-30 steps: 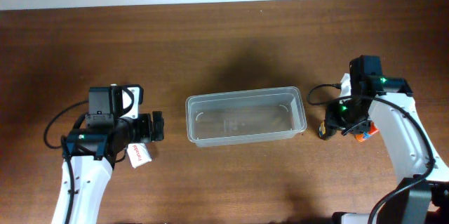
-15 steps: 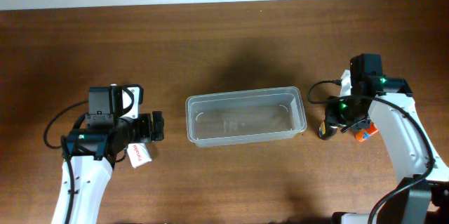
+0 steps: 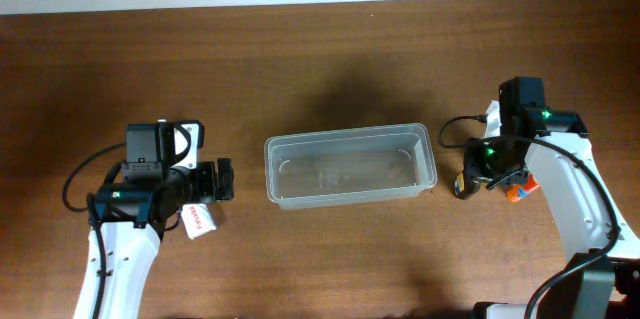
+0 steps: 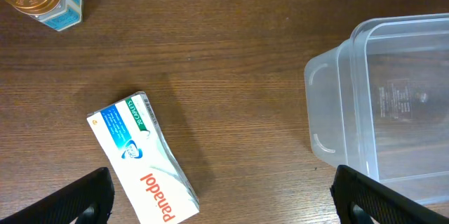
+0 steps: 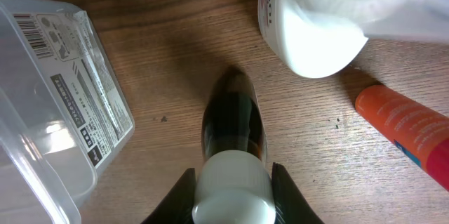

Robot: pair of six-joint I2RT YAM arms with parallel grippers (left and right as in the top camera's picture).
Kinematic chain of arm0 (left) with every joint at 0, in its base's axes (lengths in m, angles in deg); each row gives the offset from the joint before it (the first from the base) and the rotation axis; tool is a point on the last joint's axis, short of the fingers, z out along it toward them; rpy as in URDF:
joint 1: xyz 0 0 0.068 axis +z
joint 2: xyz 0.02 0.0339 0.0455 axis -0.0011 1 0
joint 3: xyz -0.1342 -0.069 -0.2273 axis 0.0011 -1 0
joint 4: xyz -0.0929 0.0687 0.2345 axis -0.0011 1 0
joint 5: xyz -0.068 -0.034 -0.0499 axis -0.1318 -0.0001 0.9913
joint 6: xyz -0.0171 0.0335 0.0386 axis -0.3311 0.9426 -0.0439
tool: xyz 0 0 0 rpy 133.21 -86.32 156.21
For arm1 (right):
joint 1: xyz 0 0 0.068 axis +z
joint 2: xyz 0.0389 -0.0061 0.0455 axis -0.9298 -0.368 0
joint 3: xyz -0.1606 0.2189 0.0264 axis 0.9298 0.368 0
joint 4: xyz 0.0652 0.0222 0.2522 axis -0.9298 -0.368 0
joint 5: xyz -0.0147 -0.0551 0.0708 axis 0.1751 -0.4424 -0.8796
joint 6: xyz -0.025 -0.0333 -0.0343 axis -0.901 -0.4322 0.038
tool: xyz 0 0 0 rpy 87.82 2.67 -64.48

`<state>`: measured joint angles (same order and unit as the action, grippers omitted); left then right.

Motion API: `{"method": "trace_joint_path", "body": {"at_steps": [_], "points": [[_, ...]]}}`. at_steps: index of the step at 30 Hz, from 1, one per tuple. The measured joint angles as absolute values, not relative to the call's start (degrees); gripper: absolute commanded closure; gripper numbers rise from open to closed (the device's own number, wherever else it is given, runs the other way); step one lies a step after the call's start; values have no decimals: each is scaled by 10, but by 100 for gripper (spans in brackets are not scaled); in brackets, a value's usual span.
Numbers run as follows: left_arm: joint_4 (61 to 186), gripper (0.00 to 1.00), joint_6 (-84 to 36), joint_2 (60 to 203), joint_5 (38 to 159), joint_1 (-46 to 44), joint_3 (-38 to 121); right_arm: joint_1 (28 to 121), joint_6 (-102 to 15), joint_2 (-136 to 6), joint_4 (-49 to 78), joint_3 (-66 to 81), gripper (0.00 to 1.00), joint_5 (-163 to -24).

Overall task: Pack container
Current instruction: 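Carry the black-capped bottle into the container's right end and release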

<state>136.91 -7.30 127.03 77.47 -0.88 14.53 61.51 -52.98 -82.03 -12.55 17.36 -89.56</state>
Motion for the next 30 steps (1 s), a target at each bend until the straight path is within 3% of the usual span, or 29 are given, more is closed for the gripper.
{"method": "trace_joint_path", "body": {"at_steps": [14,23,30], "points": [[1369,1,-73,1270,775,-9,145,625,-543,-813,-215,93,85,-916],[1369,1,-73,1270,775,-9,145,749,-539,-737,-231,-29,85,-918],[1369,1,-73,1270,775,-9,145,809,-499,-781,-226,-30,86,-915]]}}
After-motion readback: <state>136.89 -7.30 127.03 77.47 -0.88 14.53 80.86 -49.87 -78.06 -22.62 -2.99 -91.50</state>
